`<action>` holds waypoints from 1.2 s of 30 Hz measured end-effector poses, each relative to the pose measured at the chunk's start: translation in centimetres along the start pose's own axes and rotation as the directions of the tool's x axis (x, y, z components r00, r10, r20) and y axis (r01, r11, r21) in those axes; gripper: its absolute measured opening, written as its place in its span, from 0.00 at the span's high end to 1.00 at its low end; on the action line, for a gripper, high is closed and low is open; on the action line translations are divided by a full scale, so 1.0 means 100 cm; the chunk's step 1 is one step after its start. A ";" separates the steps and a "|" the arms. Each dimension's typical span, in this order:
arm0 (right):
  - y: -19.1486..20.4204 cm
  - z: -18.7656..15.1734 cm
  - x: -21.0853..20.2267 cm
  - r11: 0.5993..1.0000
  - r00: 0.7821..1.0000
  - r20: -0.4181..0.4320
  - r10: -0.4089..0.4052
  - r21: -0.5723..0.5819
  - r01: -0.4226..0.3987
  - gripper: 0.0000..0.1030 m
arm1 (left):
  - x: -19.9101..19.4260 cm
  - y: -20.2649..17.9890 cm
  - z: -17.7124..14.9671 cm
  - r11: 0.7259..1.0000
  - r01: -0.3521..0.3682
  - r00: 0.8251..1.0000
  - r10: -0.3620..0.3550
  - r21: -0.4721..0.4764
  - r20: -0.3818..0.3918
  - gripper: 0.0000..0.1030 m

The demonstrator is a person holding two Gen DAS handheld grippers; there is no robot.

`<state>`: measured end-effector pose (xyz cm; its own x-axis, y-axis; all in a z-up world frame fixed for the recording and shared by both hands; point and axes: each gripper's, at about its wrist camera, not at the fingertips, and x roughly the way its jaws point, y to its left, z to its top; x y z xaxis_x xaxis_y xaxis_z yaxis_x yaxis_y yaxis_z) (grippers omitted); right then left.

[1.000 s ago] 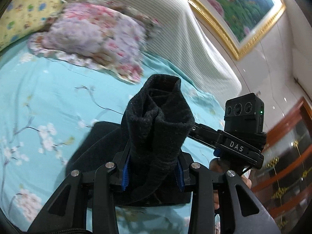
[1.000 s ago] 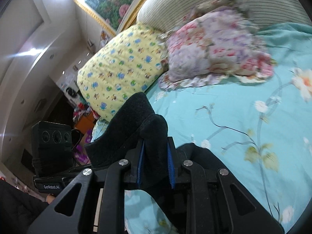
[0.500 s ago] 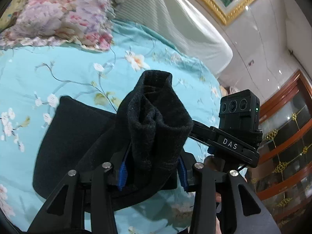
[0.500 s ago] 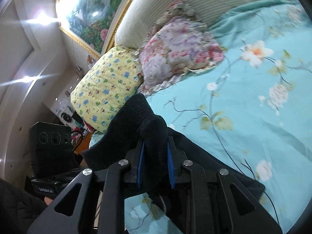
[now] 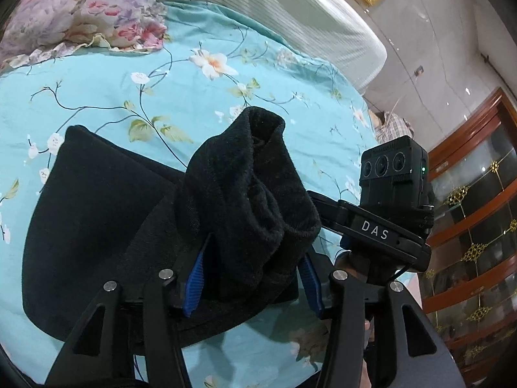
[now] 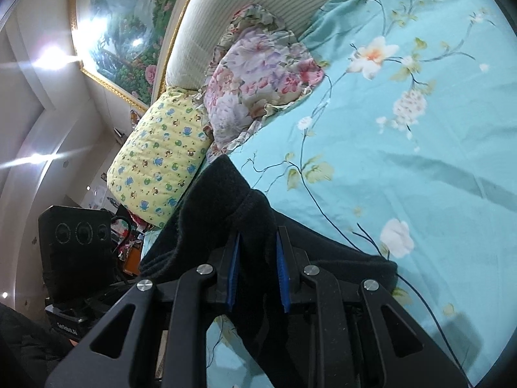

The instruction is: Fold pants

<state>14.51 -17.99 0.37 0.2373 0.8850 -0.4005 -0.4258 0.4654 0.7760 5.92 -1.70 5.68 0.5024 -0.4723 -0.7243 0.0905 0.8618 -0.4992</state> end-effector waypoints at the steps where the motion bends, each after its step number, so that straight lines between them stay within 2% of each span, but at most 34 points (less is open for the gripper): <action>1: 0.000 -0.002 -0.002 1.000 1.000 0.002 -0.001 -0.001 0.001 0.78 | 0.001 -0.001 -0.001 1.000 -0.001 1.000 0.001 0.005 -0.005 0.48; 7: -0.007 -0.008 -0.010 0.999 0.998 0.013 -0.054 0.000 0.054 0.78 | 0.010 -0.006 -0.003 1.000 0.009 1.000 -0.008 0.029 -0.025 0.45; 11: -0.016 -0.009 -0.024 0.995 0.996 0.034 -0.088 0.054 0.086 0.77 | 0.017 -0.010 -0.008 0.998 0.045 0.997 -0.043 0.040 -0.061 0.34; 14: -0.019 -0.011 -0.043 0.984 0.982 0.085 -0.166 0.077 0.160 0.76 | 0.021 -0.009 -0.010 0.997 0.078 0.993 -0.076 0.024 -0.091 0.33; 15: -0.021 -0.012 -0.051 0.974 0.971 0.104 -0.215 0.097 0.205 0.70 | 0.022 -0.009 -0.011 0.996 0.090 0.991 -0.088 0.014 -0.098 0.32; 16: -0.022 -0.013 -0.057 0.967 0.964 0.117 -0.237 0.120 0.223 0.58 | 0.022 -0.008 -0.012 0.995 0.099 0.990 -0.098 0.006 -0.102 0.31; 17: -0.023 -0.014 -0.062 0.963 0.960 0.128 -0.248 0.137 0.231 0.51 | 0.021 -0.008 -0.013 0.995 0.100 0.990 -0.099 0.005 -0.103 0.31; 18: -0.025 -0.017 -0.069 0.959 0.954 0.150 -0.259 0.161 0.235 0.39 | 0.021 -0.008 -0.013 0.995 0.102 0.990 -0.101 0.006 -0.103 0.31; 19: -0.024 -0.019 -0.074 0.958 0.951 0.168 -0.260 0.169 0.232 0.34 | 0.019 -0.008 -0.013 0.994 0.105 0.989 -0.104 0.008 -0.102 0.30; 21: -0.020 -0.022 -0.081 0.959 0.948 0.188 -0.255 0.173 0.224 0.34 | 0.016 -0.008 -0.015 0.992 0.124 0.987 -0.123 0.004 -0.105 0.29; 25: -0.010 -0.029 -0.086 0.961 0.948 0.203 -0.246 0.177 0.211 0.23 | 0.010 -0.008 -0.019 0.991 0.134 0.986 -0.134 -0.001 -0.102 0.26; 31: 0.009 -0.037 -0.084 0.959 0.943 0.204 -0.263 0.157 0.234 0.22 | -0.003 -0.004 -0.021 0.990 0.143 0.987 -0.143 -0.008 -0.079 0.26; 36: 0.020 -0.043 -0.082 0.954 0.937 0.199 -0.288 0.143 0.263 0.22 | -0.018 -0.003 -0.021 0.992 0.123 0.992 -0.123 -0.001 -0.034 0.22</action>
<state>7.97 -24.20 3.12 0.5188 0.6924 -0.5015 -0.2190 0.6746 0.7049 3.17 -1.46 6.14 0.4578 -0.5809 -0.6730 0.1507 0.7967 -0.5853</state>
